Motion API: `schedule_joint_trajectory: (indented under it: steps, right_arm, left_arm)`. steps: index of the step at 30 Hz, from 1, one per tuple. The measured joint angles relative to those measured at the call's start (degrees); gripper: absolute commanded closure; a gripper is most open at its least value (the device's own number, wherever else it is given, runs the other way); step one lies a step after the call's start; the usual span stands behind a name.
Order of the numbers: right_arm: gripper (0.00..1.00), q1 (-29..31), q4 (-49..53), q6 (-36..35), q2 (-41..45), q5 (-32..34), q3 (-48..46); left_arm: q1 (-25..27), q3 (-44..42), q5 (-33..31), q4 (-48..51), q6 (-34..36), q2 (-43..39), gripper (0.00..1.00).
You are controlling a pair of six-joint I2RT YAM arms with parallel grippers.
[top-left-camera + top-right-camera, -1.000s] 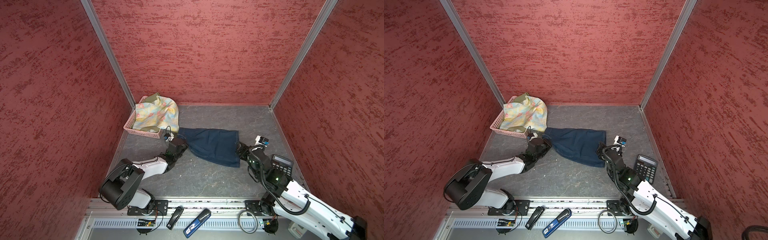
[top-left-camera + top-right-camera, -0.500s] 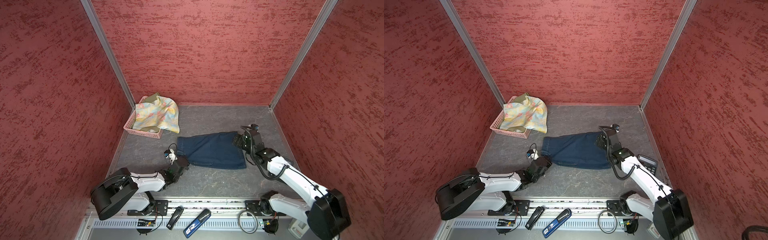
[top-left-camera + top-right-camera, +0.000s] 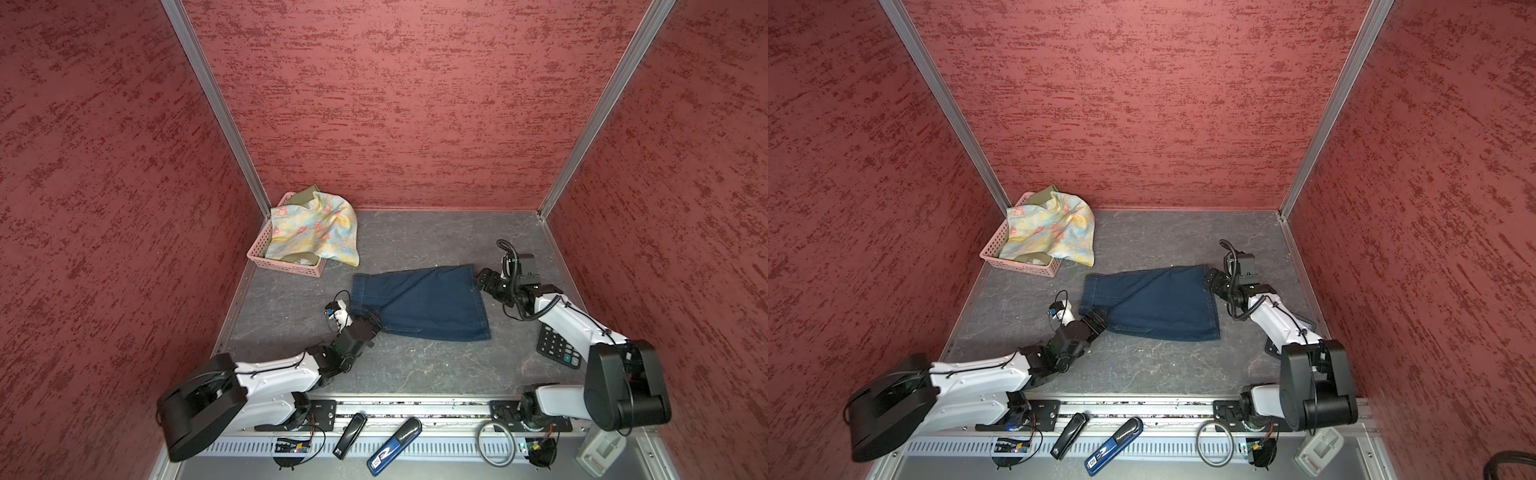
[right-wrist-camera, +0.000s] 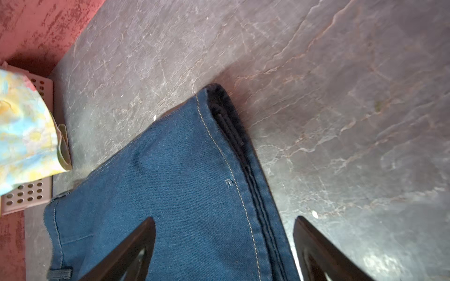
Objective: Fold and stack the skirts
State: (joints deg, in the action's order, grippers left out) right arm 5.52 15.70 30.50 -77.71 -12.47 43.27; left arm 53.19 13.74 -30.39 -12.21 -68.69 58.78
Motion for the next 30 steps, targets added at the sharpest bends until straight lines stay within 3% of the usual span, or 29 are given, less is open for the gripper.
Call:
schedule_joint_trajectory:
  steps: [3,8,13,18,23,28,30]
  right_arm:
    - [0.14,-0.1,-1.6,-1.3,-3.3,-0.9,1.5]
    - [0.20,-0.7,-5.7,-3.3,-10.5,-2.2,4.3]
    - [0.25,-1.1,-9.0,-5.7,-15.1,-3.1,6.3]
    - [0.32,-1.1,-13.8,-7.3,-18.2,-5.4,6.7]
    - [0.63,-1.1,-18.1,-8.3,-22.0,-8.2,7.1]
    - [0.95,-1.2,-21.7,-8.1,-22.4,-11.1,6.8]
    - [1.00,-1.2,-22.8,-8.0,-22.3,-12.0,6.8]
  left_arm:
    - [0.0,1.6,-0.7,7.1,3.7,-8.1,0.06]
    - [-3.8,4.9,0.4,17.9,9.6,-14.2,0.05]
    - [-17.0,8.9,8.5,23.4,16.4,-11.4,0.05]
    - [-27.9,14.0,19.5,24.5,22.4,-1.7,0.06]
    - [-29.7,19.1,28.3,24.2,27.2,8.5,0.09]
    - [-29.6,19.9,33.7,23.3,29.7,12.0,0.13]
    - [-29.7,19.7,34.9,23.1,30.2,12.6,0.17]
